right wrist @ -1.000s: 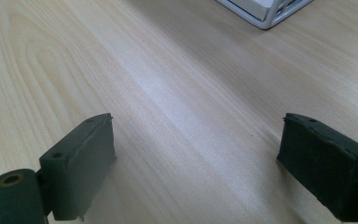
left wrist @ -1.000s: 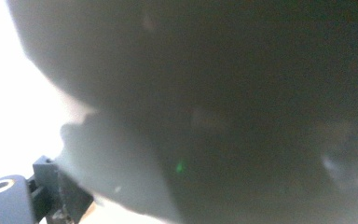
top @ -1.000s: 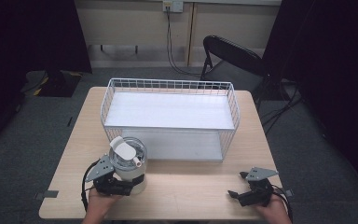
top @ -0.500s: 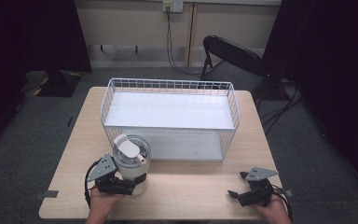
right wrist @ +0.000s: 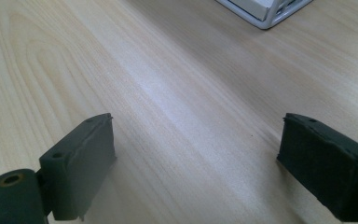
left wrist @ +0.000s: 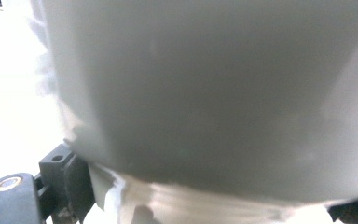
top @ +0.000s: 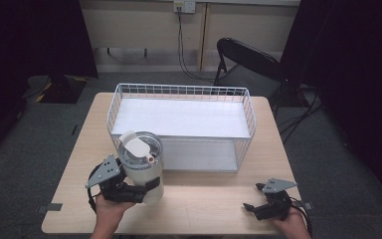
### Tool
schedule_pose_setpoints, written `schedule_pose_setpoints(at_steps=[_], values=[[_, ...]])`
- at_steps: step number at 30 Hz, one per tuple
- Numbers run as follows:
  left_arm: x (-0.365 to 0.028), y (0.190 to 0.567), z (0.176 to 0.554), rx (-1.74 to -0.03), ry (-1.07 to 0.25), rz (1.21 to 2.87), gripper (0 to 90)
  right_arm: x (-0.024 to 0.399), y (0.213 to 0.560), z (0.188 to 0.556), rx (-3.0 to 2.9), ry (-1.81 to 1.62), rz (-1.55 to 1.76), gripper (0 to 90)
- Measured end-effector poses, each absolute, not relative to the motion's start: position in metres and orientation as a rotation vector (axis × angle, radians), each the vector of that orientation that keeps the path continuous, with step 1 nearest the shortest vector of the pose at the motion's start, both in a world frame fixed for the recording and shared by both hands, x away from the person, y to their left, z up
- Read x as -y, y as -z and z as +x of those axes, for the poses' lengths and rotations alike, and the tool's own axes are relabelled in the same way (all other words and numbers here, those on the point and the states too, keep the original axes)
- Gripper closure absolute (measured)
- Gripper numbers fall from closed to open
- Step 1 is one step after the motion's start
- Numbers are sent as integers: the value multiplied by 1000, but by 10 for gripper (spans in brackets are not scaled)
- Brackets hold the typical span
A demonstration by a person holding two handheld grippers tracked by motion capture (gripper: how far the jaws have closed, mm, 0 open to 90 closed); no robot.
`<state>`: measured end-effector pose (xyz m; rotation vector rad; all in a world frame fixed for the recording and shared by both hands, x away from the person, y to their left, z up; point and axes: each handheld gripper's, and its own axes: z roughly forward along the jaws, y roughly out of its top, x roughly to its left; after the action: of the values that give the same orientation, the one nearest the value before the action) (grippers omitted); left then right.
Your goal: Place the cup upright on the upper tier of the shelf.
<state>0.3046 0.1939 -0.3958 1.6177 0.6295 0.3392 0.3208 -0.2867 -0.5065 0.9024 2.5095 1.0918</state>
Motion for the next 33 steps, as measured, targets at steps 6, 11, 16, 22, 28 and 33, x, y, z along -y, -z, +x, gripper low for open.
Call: schedule_pose_setpoints(at_steps=[6,11,16,22,28,33], values=[[-193,384,306,-636,-361,1619,95,287,506,321,-2510,-1092,904,98],[-191,374,313,-650,-341,1623,95,287,507,321,-2509,-1094,904,98],[-188,365,317,-655,-323,1613,96,287,507,321,-2509,-1093,903,98],[-184,356,322,-657,-306,1603,96,287,507,321,-2509,-1093,902,98],[-179,341,328,-649,-305,1611,97,287,507,321,-2509,-1093,903,97],[-174,333,334,-643,-297,1619,97,287,507,321,-2509,-1093,904,98]])
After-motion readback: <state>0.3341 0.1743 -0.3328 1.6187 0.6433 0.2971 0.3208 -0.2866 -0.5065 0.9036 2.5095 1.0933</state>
